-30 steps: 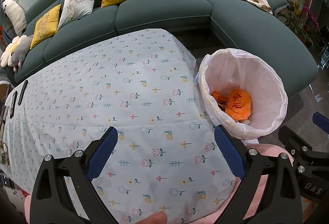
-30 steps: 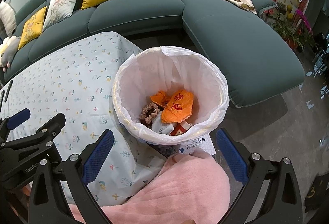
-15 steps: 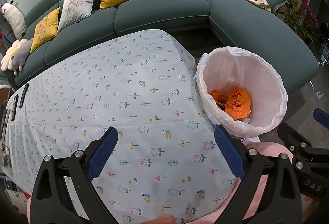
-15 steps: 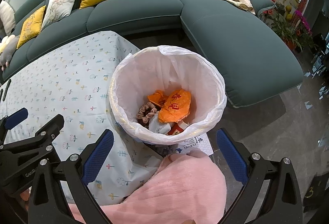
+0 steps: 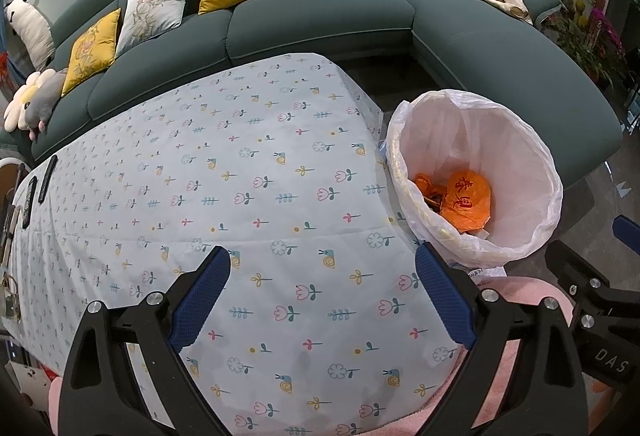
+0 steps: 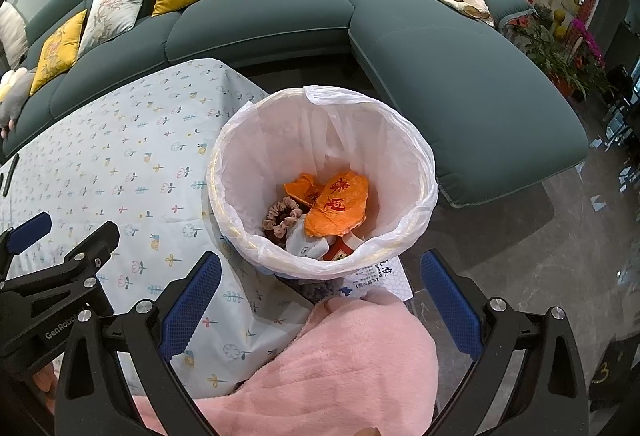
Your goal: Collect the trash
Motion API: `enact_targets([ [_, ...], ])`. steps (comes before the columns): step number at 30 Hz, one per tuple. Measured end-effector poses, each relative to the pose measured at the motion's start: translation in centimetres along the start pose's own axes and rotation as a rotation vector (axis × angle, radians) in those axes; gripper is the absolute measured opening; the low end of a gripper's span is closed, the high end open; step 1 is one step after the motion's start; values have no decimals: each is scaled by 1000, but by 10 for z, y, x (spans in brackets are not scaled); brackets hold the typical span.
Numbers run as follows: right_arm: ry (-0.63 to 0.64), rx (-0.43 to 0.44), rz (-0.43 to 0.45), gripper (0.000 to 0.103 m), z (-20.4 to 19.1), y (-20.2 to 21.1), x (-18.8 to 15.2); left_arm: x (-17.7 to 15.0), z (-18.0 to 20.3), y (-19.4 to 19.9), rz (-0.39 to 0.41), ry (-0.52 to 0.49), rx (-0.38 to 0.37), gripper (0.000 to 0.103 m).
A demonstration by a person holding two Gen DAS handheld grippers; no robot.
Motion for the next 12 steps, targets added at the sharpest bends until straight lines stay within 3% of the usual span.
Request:
enact_targets([
  [12, -1, -8, 4, 96, -1, 1, 1, 0, -2, -2, -3, 9, -27, 89],
])
Point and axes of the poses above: each gripper's, at about its wrist camera, not at the fingertips, and y roughly against the way its jaws point, z to its right, x to its top, the point moved 2 cm from there along -y, roughly the way its jaws point, and after that the axes turned 7 degrees about -y, right-handed, at the moved point
